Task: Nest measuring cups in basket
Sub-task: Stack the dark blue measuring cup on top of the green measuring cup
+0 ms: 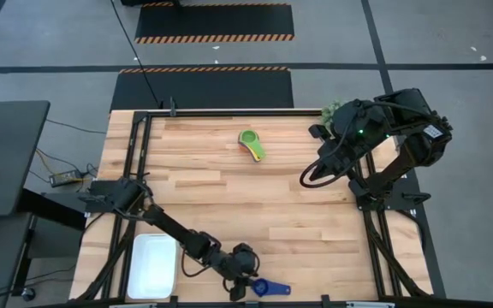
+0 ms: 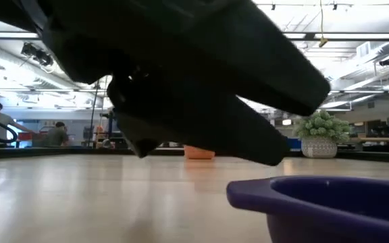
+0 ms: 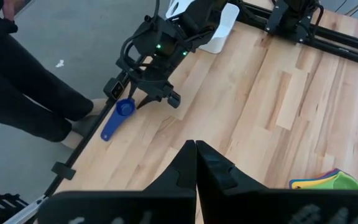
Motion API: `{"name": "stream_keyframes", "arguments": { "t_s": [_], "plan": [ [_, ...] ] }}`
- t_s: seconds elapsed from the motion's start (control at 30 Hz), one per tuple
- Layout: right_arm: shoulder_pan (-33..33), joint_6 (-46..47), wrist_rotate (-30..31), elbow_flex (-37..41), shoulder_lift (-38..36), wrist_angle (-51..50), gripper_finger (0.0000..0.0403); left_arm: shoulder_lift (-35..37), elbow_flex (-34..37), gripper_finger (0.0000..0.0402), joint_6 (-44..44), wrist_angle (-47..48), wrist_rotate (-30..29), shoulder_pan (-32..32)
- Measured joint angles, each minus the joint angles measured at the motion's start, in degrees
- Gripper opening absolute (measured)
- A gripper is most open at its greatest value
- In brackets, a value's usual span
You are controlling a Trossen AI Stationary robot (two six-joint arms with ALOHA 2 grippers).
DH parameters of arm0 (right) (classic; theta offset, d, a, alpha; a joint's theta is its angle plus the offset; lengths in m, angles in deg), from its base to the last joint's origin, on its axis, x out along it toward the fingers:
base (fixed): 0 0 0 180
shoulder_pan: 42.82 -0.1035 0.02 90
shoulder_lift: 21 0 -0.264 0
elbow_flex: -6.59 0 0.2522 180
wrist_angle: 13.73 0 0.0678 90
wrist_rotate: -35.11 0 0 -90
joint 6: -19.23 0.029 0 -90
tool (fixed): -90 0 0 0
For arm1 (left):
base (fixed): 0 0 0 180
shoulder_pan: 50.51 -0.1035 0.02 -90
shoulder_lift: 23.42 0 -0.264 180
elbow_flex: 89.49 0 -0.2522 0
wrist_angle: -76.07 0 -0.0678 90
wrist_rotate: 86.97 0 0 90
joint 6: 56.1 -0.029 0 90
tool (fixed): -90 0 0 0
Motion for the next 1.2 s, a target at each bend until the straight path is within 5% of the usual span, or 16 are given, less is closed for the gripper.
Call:
{"name": "stream_keyframes", "arguments": {
  "t_s": [0.43, 1.2],
  "plan": [
    [0.0, 0.0, 0.0, 0.0, 0.0, 0.0, 0.0002, -5.3, -6.8, 0.0146, 0.0, 1.3, 1.3, -0.5],
    [0.0, -1.5, 0.0, 0.0, 0.0, 0.0, 0.0003, -6.1, -6.9, 0.0146, 1.6, 3.2, 1.4, -0.5]
  ]
}}
